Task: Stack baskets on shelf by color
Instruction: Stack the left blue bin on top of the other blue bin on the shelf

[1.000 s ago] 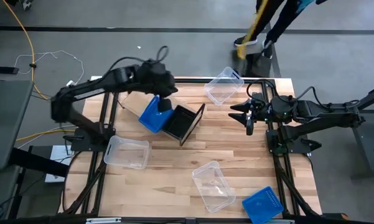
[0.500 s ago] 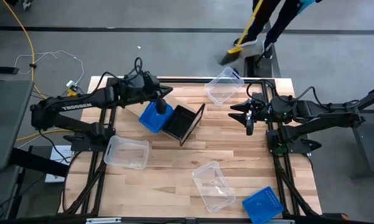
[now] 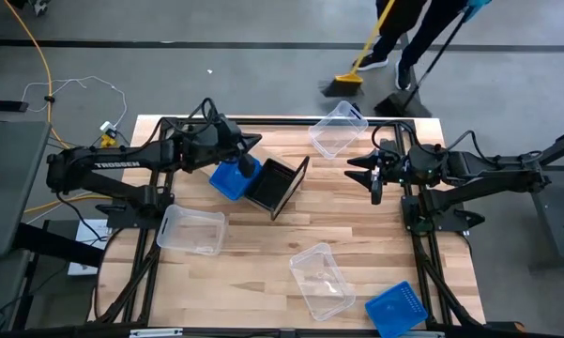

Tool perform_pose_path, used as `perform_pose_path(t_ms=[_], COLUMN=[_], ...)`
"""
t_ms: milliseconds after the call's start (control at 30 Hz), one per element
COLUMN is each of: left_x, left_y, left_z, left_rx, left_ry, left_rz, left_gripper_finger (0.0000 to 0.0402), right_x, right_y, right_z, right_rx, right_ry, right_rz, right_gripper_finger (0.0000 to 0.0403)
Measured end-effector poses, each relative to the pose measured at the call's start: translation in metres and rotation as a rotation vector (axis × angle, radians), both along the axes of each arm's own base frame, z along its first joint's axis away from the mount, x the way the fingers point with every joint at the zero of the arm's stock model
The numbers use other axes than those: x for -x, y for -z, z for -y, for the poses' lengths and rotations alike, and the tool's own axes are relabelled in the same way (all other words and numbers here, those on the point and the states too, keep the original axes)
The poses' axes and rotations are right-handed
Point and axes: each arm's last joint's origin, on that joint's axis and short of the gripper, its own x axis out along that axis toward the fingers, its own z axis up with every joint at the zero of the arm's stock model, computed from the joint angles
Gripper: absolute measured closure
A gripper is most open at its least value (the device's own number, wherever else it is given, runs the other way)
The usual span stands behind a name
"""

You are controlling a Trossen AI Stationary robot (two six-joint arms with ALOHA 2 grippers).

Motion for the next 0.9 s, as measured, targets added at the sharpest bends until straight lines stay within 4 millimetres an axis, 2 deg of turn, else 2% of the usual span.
perform_pose_path(t_ms=[733,900], left_x=[0.0,-0.002], left_y=[-0.001,0.011], left_z=[0.0,-0.001], left_rx=[-0.023,0.001], left_ry=[0.003,-0.054], left_rz=[-0.01,-0.059], left_gripper_finger=[0.0401,0.0401], right_x=[0.0,0.0], right_y=[0.0,0.0], right_z=[0.0,0.001], right_rx=[0.002,0.01], right_ry=[0.015,0.036], right_rz=[0.001,0.001], right_gripper_finger=[0.0229,0.0229])
